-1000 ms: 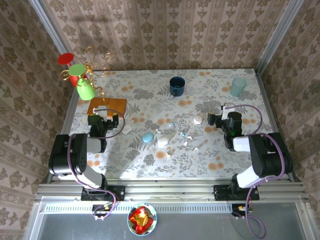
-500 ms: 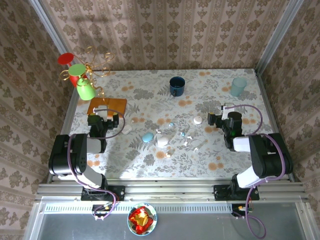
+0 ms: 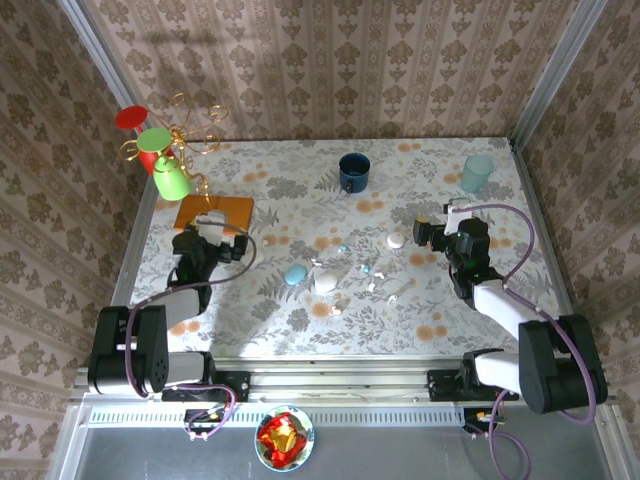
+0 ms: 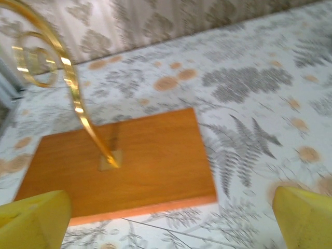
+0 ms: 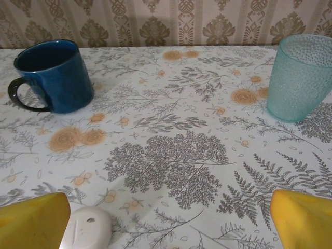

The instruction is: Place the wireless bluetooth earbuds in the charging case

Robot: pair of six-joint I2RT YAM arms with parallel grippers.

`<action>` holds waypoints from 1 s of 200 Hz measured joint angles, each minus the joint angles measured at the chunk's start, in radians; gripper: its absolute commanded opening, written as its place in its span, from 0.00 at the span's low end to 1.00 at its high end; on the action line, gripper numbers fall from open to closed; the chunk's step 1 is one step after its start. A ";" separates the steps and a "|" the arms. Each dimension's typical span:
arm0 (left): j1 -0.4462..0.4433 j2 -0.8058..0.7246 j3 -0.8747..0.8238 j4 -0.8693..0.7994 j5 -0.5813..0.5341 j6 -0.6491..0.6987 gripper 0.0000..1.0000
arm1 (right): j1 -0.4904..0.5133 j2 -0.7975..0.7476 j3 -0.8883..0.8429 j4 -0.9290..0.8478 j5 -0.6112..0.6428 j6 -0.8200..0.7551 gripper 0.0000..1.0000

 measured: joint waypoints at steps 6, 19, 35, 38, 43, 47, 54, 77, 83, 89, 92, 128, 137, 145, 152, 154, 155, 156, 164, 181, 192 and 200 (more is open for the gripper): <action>-0.008 0.000 0.000 -0.018 0.014 0.017 1.00 | 0.008 -0.023 0.000 -0.029 0.001 0.001 1.00; -0.031 0.000 0.000 -0.053 0.047 0.059 1.00 | 0.019 -0.072 0.003 -0.089 0.001 0.005 1.00; -0.071 -0.002 0.001 -0.097 0.082 0.116 1.00 | 0.027 -0.139 0.012 -0.168 -0.001 0.029 1.00; -0.080 -0.002 0.002 -0.106 0.086 0.127 1.00 | 0.028 -0.151 0.015 -0.184 -0.002 0.035 1.00; -0.096 -0.002 0.005 -0.122 0.093 0.142 1.00 | 0.028 -0.172 0.023 -0.212 -0.005 0.049 1.00; -0.110 -0.003 0.010 -0.139 0.099 0.156 1.00 | 0.028 -0.184 0.030 -0.233 -0.008 0.057 1.00; -0.136 -0.004 0.017 -0.167 0.106 0.180 1.00 | 0.028 -0.207 0.047 -0.272 -0.016 0.081 1.00; -0.242 -0.008 0.069 -0.279 0.103 0.251 1.00 | 0.028 -0.250 0.111 -0.392 -0.072 0.181 1.00; -0.270 -0.009 0.087 -0.307 0.101 0.265 1.00 | 0.028 -0.252 0.124 -0.410 -0.092 0.210 1.00; -0.298 -0.012 0.106 -0.338 0.101 0.280 1.00 | 0.028 -0.253 0.132 -0.424 -0.113 0.240 1.00; -0.312 -0.013 0.115 -0.353 0.101 0.287 1.00 | 0.028 -0.253 0.133 -0.428 -0.125 0.256 1.00; -0.436 -0.060 0.207 -0.509 0.136 0.331 1.00 | 0.055 -0.209 0.132 -0.449 -0.272 0.433 1.00; -0.461 -0.073 0.214 -0.517 0.163 0.330 1.00 | 0.073 -0.191 0.130 -0.449 -0.303 0.468 1.00; -0.479 -0.082 0.214 -0.517 0.180 0.327 1.00 | 0.088 -0.177 0.129 -0.447 -0.327 0.494 1.00; -0.499 -0.087 0.214 -0.517 0.192 0.322 1.00 | 0.102 -0.163 0.125 -0.441 -0.348 0.514 1.00; -0.501 -0.087 0.214 -0.517 0.193 0.321 1.00 | 0.106 -0.159 0.124 -0.438 -0.353 0.523 1.00; -0.506 -0.088 0.214 -0.516 0.196 0.318 1.00 | 0.108 -0.157 0.123 -0.438 -0.356 0.526 1.00; -0.509 -0.088 0.214 -0.516 0.198 0.318 1.00 | 0.110 -0.155 0.122 -0.438 -0.360 0.529 1.00; -0.531 -0.088 0.214 -0.515 0.202 0.310 1.00 | 0.130 -0.140 0.114 -0.430 -0.375 0.552 1.00; -0.573 -0.086 0.214 -0.512 0.202 0.284 0.98 | 0.167 -0.119 0.097 -0.419 -0.396 0.588 1.00; -0.592 -0.077 0.209 -0.487 0.201 0.263 0.95 | 0.192 -0.108 0.088 -0.411 -0.399 0.608 1.00; -0.602 -0.068 0.196 -0.454 0.199 0.248 0.95 | 0.208 -0.101 0.084 -0.404 -0.399 0.621 1.00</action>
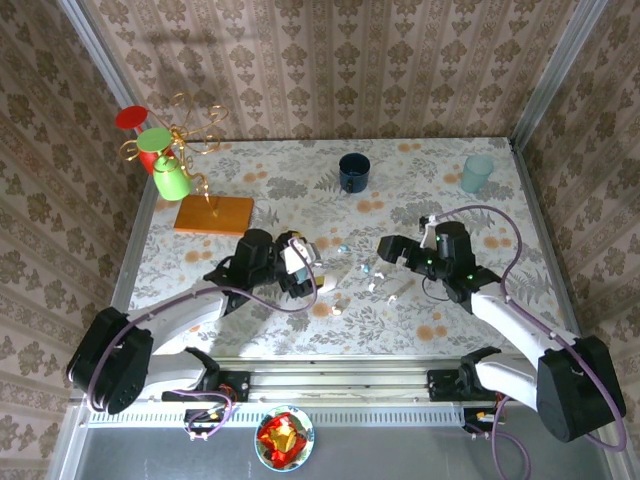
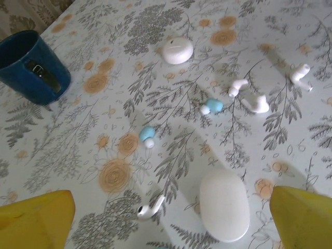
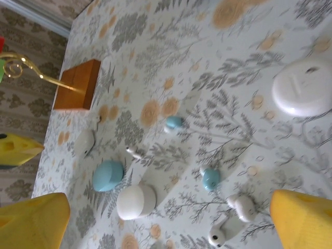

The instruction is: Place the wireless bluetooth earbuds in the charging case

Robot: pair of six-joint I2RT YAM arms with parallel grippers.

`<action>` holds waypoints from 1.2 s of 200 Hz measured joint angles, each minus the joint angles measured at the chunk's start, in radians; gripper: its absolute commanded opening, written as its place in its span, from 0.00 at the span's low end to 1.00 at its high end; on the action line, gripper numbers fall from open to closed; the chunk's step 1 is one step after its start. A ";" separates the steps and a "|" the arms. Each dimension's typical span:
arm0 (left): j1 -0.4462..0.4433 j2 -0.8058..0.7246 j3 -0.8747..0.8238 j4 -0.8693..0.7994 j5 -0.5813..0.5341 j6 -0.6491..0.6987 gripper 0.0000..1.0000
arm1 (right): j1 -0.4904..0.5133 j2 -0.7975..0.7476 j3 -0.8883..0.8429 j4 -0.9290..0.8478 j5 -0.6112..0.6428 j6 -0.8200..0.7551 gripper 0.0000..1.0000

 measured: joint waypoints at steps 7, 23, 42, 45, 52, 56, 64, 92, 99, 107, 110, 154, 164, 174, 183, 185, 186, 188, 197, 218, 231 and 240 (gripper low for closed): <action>-0.007 0.009 -0.014 0.027 -0.001 -0.015 0.95 | 0.010 0.006 0.000 0.008 0.000 0.008 1.00; -0.021 0.042 -0.055 0.096 -0.002 -0.042 0.95 | 0.027 0.021 0.000 0.029 0.000 0.021 1.00; -0.031 0.107 -0.088 0.157 -0.005 -0.061 0.95 | 0.037 0.033 0.000 0.045 0.001 0.035 1.00; -0.032 0.120 -0.089 0.163 -0.005 -0.063 0.95 | 0.038 0.034 0.000 0.046 0.002 0.037 1.00; -0.033 0.149 -0.089 0.179 -0.005 -0.066 0.95 | 0.040 0.038 0.000 0.049 0.003 0.039 1.00; -0.034 0.167 -0.089 0.190 -0.006 -0.067 0.94 | 0.040 0.040 0.000 0.051 0.003 0.039 1.00; -0.036 0.203 -0.089 0.213 -0.007 -0.068 0.93 | 0.043 0.046 0.000 0.056 0.005 0.039 1.00; -0.037 0.304 -0.085 0.262 -0.003 -0.068 0.89 | 0.052 0.062 -0.002 0.069 0.011 0.043 1.00; -0.037 0.326 -0.080 0.265 0.003 -0.067 0.86 | 0.054 0.065 -0.005 0.072 0.011 0.044 1.00; -0.038 0.345 -0.074 0.271 0.010 -0.061 0.85 | 0.056 0.068 -0.010 0.072 0.012 0.046 1.00; -0.038 0.352 -0.069 0.274 0.012 -0.063 0.83 | 0.056 0.069 -0.011 0.073 0.013 0.047 1.00; -0.039 0.409 -0.032 0.304 0.045 -0.063 0.64 | 0.058 0.075 -0.029 0.080 0.032 0.060 1.00; -0.042 0.412 -0.032 0.308 0.050 -0.064 0.64 | 0.058 0.075 -0.029 0.079 0.034 0.061 1.00; -0.043 0.412 -0.032 0.308 0.056 -0.064 0.64 | 0.058 0.075 -0.029 0.079 0.038 0.060 1.00; -0.044 0.412 -0.032 0.307 0.059 -0.064 0.60 | 0.058 0.075 -0.029 0.079 0.043 0.060 1.00; -0.044 0.412 -0.032 0.307 0.060 -0.064 0.59 | 0.058 0.075 -0.029 0.079 0.044 0.060 1.00; -0.044 0.412 -0.032 0.307 0.060 -0.064 0.59 | 0.058 0.075 -0.029 0.079 0.045 0.060 1.00; -0.044 0.412 -0.032 0.307 0.060 -0.062 0.59 | 0.059 0.075 -0.029 0.079 0.046 0.060 1.00; -0.044 0.412 -0.032 0.305 0.061 -0.060 0.56 | 0.059 0.075 -0.029 0.079 0.053 0.060 1.00; -0.045 0.412 -0.031 0.301 0.060 -0.057 0.45 | 0.059 0.075 -0.029 0.078 0.060 0.060 1.00; -0.047 0.411 -0.031 0.300 0.061 -0.053 0.41 | 0.059 0.075 -0.029 0.077 0.060 0.060 1.00; -0.048 0.410 -0.030 0.300 0.061 -0.052 0.39 | 0.059 0.074 -0.029 0.076 0.060 0.060 1.00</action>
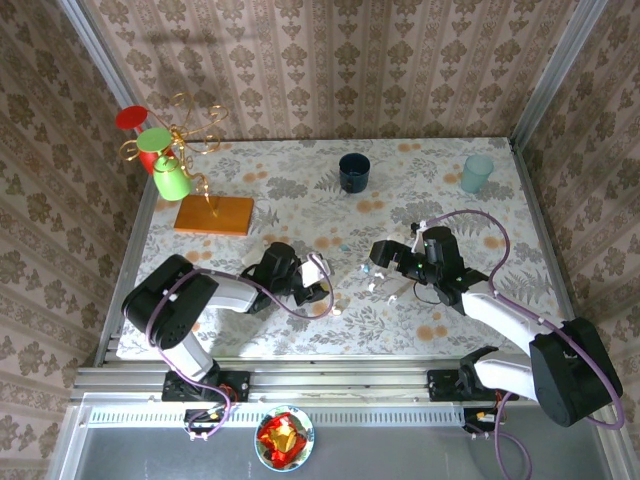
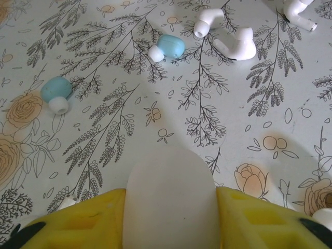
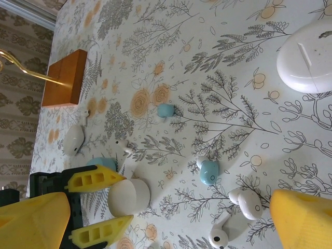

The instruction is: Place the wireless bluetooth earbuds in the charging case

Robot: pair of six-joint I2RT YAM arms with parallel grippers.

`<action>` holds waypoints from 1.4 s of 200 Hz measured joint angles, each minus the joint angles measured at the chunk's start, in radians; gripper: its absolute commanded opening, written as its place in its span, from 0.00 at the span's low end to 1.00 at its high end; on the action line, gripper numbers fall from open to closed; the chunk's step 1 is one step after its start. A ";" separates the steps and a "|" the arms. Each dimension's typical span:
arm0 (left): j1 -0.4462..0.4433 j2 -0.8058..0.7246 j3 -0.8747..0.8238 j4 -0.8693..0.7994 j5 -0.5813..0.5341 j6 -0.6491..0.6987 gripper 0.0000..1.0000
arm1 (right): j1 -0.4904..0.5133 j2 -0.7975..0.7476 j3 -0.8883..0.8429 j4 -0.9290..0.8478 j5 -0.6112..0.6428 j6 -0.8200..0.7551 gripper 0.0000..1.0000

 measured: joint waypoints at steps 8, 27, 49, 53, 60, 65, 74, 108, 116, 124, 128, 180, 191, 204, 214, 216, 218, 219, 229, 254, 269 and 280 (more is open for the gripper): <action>-0.002 -0.001 0.001 -0.003 0.001 0.000 0.39 | 0.000 0.000 0.000 -0.004 0.000 0.000 1.00; -0.005 -0.007 0.002 -0.014 0.001 0.000 0.39 | 0.000 0.000 0.000 -0.017 0.000 0.000 1.00; -0.008 -0.026 0.003 -0.029 0.001 0.000 0.39 | 0.000 0.000 0.001 -0.019 0.000 0.005 1.00; -0.008 -0.032 0.003 -0.031 0.001 0.000 0.39 | 0.000 -0.001 0.001 -0.019 0.000 0.009 1.00; -0.010 -0.044 0.003 -0.035 0.001 0.000 0.39 | 0.000 -0.002 0.001 -0.017 -0.001 0.021 1.00; -0.010 -0.053 0.003 -0.038 0.002 0.000 0.39 | 0.000 -0.002 0.001 -0.015 -0.002 0.028 1.00; -0.010 -0.073 0.003 -0.043 0.003 0.000 0.39 | 0.000 -0.002 0.001 -0.003 -0.012 0.047 0.99; -0.011 -0.148 0.014 -0.040 0.017 -0.011 0.39 | -0.004 0.026 0.003 0.108 -0.131 0.126 0.87; -0.012 -0.166 0.014 -0.033 0.021 -0.016 0.39 | -0.004 0.046 0.005 0.130 -0.165 0.144 0.83; -0.014 -0.182 0.014 -0.027 0.026 -0.024 0.39 | -0.004 0.068 0.007 0.154 -0.198 0.163 0.78; -0.014 -0.189 0.014 -0.022 0.029 -0.027 0.39 | -0.004 0.080 0.008 0.168 -0.215 0.169 0.77; -0.015 -0.243 0.037 0.007 0.071 -0.056 0.39 | 0.023 0.207 0.016 0.358 -0.385 0.282 0.61; -0.015 -0.243 0.043 0.011 0.077 -0.061 0.39 | 0.035 0.225 0.026 0.381 -0.407 0.296 0.58; -0.015 -0.243 0.044 0.024 0.082 -0.070 0.39 | 0.048 0.251 0.041 0.409 -0.428 0.311 0.55; -0.015 -0.243 0.044 0.032 0.088 -0.079 0.39 | 0.053 0.265 0.051 0.421 -0.439 0.315 0.51; -0.015 -0.243 0.044 0.035 0.089 -0.080 0.39 | 0.054 0.267 0.052 0.423 -0.441 0.317 0.51; -0.015 -0.243 0.044 0.039 0.089 -0.081 0.39 | 0.054 0.269 0.053 0.427 -0.443 0.320 0.50; -0.015 -0.243 0.044 0.039 0.090 -0.081 0.39 | 0.055 0.270 0.054 0.428 -0.444 0.320 0.50; -0.015 -0.242 0.044 0.051 0.096 -0.089 0.39 | 0.059 0.282 0.061 0.446 -0.454 0.329 0.48; -0.015 -0.232 0.045 0.067 0.103 -0.101 0.39 | 0.062 0.317 0.068 0.499 -0.478 0.359 0.38; -0.015 -0.221 0.045 0.069 0.103 -0.103 0.39 | 0.062 0.333 0.069 0.520 -0.486 0.373 0.35; -0.015 -0.216 0.045 0.071 0.103 -0.103 0.39 | 0.062 0.341 0.069 0.529 -0.489 0.386 0.29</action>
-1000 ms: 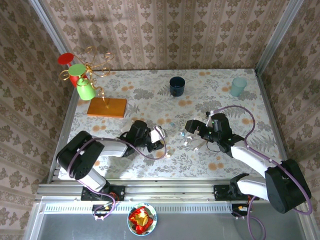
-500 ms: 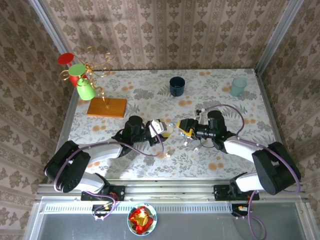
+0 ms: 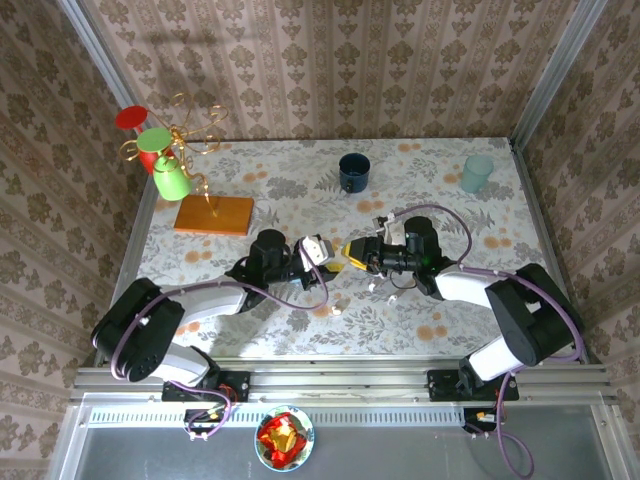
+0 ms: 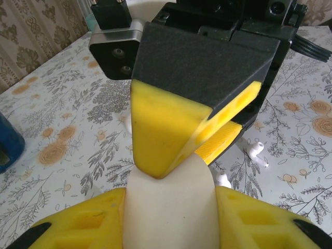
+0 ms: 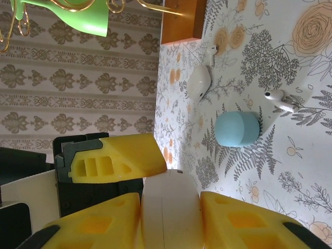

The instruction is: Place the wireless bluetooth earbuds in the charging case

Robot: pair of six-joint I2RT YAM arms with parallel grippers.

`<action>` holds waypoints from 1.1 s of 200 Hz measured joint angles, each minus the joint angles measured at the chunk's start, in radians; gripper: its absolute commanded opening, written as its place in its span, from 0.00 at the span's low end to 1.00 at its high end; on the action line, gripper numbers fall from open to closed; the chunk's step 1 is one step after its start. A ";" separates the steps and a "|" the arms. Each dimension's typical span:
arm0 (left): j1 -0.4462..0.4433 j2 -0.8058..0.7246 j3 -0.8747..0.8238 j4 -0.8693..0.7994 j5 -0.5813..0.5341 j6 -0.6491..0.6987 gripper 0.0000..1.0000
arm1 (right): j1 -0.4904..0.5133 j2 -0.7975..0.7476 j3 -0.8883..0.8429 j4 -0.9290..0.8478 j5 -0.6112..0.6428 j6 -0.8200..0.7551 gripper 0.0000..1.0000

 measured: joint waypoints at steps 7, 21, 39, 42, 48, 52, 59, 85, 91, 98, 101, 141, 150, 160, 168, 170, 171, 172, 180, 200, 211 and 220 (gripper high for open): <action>0.000 0.004 0.001 0.003 0.000 -0.001 0.39 | -0.001 0.003 0.000 0.006 -0.002 0.005 0.27; 0.001 0.016 0.006 0.009 -0.001 -0.003 0.39 | -0.006 0.007 0.000 0.012 -0.002 0.008 0.23; 0.002 0.032 0.012 0.024 0.000 -0.007 0.46 | -0.013 0.008 0.000 0.013 -0.001 0.009 0.21; 0.002 0.034 0.013 0.027 0.000 -0.006 0.48 | -0.014 0.008 0.000 0.013 -0.001 0.009 0.20; 0.002 0.037 0.013 0.034 0.000 -0.010 0.52 | -0.014 0.008 0.000 0.013 -0.001 0.011 0.20; 0.002 0.040 0.013 0.039 -0.002 -0.015 0.56 | -0.016 0.008 0.000 0.014 -0.002 0.014 0.20; 0.000 0.044 0.013 0.053 -0.002 -0.020 0.66 | -0.015 0.008 0.000 0.017 -0.002 0.020 0.21; 0.000 0.046 0.013 0.104 -0.007 -0.050 0.90 | -0.020 0.005 0.000 0.028 -0.006 0.046 0.20; 0.000 0.046 0.012 0.119 -0.008 -0.058 0.93 | -0.025 0.003 0.000 0.035 -0.007 0.057 0.20; 0.001 0.046 0.009 0.142 -0.010 -0.070 0.94 | -0.032 -0.001 0.000 0.045 -0.009 0.069 0.20; 0.001 0.046 0.007 0.153 -0.010 -0.079 0.94 | -0.036 -0.003 0.000 0.051 -0.010 0.074 0.20; 0.002 0.040 -0.040 0.277 -0.011 -0.135 0.96 | -0.092 -0.021 -0.028 0.249 -0.021 0.239 0.19; 0.003 0.040 -0.053 0.313 -0.011 -0.154 0.96 | -0.100 -0.021 -0.033 0.299 -0.028 0.288 0.19; 0.007 0.041 -0.065 0.352 -0.011 -0.173 0.96 | -0.107 -0.021 -0.034 0.348 -0.032 0.336 0.18; 0.010 0.041 -0.074 0.386 -0.011 -0.194 0.95 | -0.108 -0.021 -0.034 0.382 -0.037 0.371 0.17; 0.010 0.042 -0.075 0.393 -0.011 -0.200 0.95 | -0.108 -0.022 -0.034 0.390 -0.037 0.381 0.17; 0.011 0.043 -0.076 0.401 -0.010 -0.204 0.95 | -0.108 -0.022 -0.034 0.393 -0.038 0.383 0.17; 0.011 0.043 -0.077 0.406 -0.010 -0.206 0.95 | -0.108 -0.022 -0.034 0.395 -0.039 0.385 0.17; 0.016 0.051 -0.081 0.450 -0.007 -0.230 0.95 | -0.108 -0.025 -0.034 0.419 -0.043 0.418 0.18; 0.023 0.072 -0.082 0.528 0.003 -0.283 0.93 | -0.108 -0.030 -0.034 0.452 -0.068 0.483 0.16; 0.024 0.074 -0.082 0.547 0.008 -0.301 0.92 | -0.108 -0.032 -0.034 0.467 -0.076 0.511 0.15; 0.024 0.074 -0.082 0.565 0.013 -0.314 0.90 | -0.108 -0.033 -0.033 0.474 -0.084 0.534 0.14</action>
